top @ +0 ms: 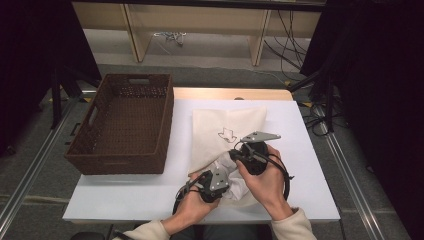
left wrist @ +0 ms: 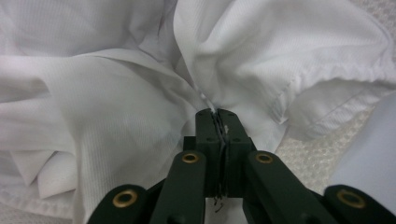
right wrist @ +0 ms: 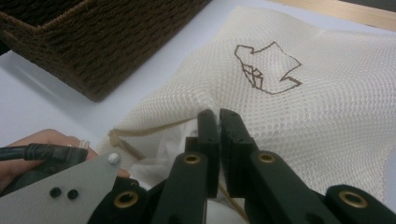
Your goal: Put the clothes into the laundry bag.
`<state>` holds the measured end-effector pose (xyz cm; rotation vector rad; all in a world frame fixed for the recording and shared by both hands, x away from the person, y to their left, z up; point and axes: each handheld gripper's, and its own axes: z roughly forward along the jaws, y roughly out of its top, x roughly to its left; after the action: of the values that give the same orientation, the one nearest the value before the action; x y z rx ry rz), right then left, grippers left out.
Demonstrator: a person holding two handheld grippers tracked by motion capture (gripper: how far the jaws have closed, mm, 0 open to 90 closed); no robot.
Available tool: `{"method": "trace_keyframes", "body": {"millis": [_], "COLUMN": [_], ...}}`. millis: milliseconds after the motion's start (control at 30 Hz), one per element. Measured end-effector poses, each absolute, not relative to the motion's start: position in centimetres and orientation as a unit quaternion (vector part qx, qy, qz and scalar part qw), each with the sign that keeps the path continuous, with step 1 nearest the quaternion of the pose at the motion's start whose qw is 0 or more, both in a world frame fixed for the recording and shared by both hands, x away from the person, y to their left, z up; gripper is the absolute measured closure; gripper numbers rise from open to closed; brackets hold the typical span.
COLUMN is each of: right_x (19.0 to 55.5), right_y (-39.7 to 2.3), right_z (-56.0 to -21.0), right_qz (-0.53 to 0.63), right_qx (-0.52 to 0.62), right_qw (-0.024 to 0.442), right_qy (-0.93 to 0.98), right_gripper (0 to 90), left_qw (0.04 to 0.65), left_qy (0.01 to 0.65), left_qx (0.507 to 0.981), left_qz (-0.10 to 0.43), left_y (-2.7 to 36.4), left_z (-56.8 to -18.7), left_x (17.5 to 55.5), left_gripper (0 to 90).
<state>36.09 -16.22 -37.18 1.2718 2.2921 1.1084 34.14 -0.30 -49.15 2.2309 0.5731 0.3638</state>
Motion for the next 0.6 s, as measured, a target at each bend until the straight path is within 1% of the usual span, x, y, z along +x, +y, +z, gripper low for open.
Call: {"method": "trace_keyframes", "body": {"millis": [167,200,233,267,367,467,500,600], "right_x": [36.2,36.2,36.2,36.2,36.0,36.0,36.0,36.0], "right_y": [-16.3,-16.4,-16.3,-16.2,-16.0,-16.1,-16.1,-16.1], "right_z": [-37.1,-37.2,-37.1,-37.2,-37.1,-37.0,-36.9,-37.0], "right_qz": [0.387,0.386,0.387,0.391,0.389,0.39,0.391,0.397], "right_qx": [0.432,0.427,0.431,0.431,0.435,0.428,0.431,0.431], "right_qw": [0.163,0.169,0.163,0.161,0.153,0.163,0.159,0.159], "right_qy": [0.798,0.8,0.799,0.797,0.797,0.799,0.798,0.794], "right_gripper": [88.7,88.6,88.7,88.7,88.7,88.7,88.7,88.8], "left_qw": [0.423,0.427,0.433,0.44,0.455,0.468,0.472,0.472], "left_qy": [0.236,0.258,0.256,0.24,0.246,0.262,0.263,0.273], "left_qx": [0.865,0.858,0.855,0.855,0.846,0.833,0.831,0.825], "left_qz": [0.133,0.124,0.123,0.129,0.129,0.136,0.131,0.149], "left_y": [-0.3,-0.4,-0.5,-0.6,-1.0,-1.5,-1.7,-2.1], "left_z": [-48.6,-48.3,-48.2,-48.0,-47.6,-47.6,-47.7,-47.9], "left_x": [34.0,33.6,33.6,33.9,34.3,35.1,35.2,36.1], "left_gripper": [88.6,88.6,88.6,88.6,88.7,88.7,88.7,88.6]}}
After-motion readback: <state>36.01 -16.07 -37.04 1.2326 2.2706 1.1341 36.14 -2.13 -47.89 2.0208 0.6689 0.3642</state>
